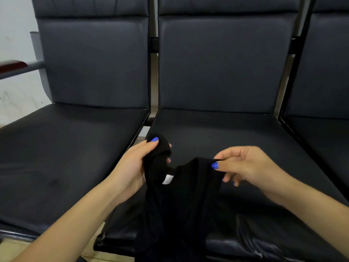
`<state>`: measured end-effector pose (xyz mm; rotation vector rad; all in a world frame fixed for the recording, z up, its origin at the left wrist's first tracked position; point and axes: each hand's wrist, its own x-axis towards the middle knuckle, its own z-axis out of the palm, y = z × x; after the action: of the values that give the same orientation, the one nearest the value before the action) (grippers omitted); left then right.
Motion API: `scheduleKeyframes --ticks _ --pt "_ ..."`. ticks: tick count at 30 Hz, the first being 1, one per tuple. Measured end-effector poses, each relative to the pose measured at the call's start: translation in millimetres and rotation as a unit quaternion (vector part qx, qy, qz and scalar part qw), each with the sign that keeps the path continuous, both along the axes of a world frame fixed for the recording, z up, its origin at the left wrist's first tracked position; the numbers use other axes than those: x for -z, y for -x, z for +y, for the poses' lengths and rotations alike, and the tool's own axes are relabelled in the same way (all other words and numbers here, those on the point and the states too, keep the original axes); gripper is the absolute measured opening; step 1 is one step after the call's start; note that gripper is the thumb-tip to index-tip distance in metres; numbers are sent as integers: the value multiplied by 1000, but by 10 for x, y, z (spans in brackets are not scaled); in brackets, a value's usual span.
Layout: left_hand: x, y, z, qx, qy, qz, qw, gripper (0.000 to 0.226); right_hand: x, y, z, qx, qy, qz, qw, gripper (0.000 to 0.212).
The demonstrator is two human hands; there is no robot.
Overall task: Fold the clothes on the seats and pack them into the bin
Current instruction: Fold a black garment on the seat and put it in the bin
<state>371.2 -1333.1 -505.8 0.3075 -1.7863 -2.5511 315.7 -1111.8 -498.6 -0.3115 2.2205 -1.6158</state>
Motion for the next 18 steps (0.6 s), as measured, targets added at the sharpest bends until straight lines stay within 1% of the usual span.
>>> scheduleKeyframes --ticks 3,5,6,8,10,13,15,18 --pt "-74 -59 -34 -30 -28 17 999 25 -151 33 189 -19 -62 34 997 5" --pt "-149 -126 -51 -35 -35 33 998 21 -250 -11 329 -15 -69 47 996 8" --pt "-193 -167 -56 -29 -24 45 998 19 -294 -54 400 -5 -64 57 996 9" --pt "-289 -251 -48 -10 18 69 997 19 -383 -175 549 28 -37 68 997 9" --pt "-408 -353 -27 8 56 91 994 21 -496 -326 706 52 9 57 997 10" --pt "-632 -516 3 17 80 132 988 23 -735 -584 915 69 56 52 995 11" --pt "-824 -634 21 20 86 160 983 21 -930 -760 1012 83 73 79 991 12" --pt "-1089 -833 56 26 96 200 975 25 -1260 -1030 1096 108 99 135 980 18"
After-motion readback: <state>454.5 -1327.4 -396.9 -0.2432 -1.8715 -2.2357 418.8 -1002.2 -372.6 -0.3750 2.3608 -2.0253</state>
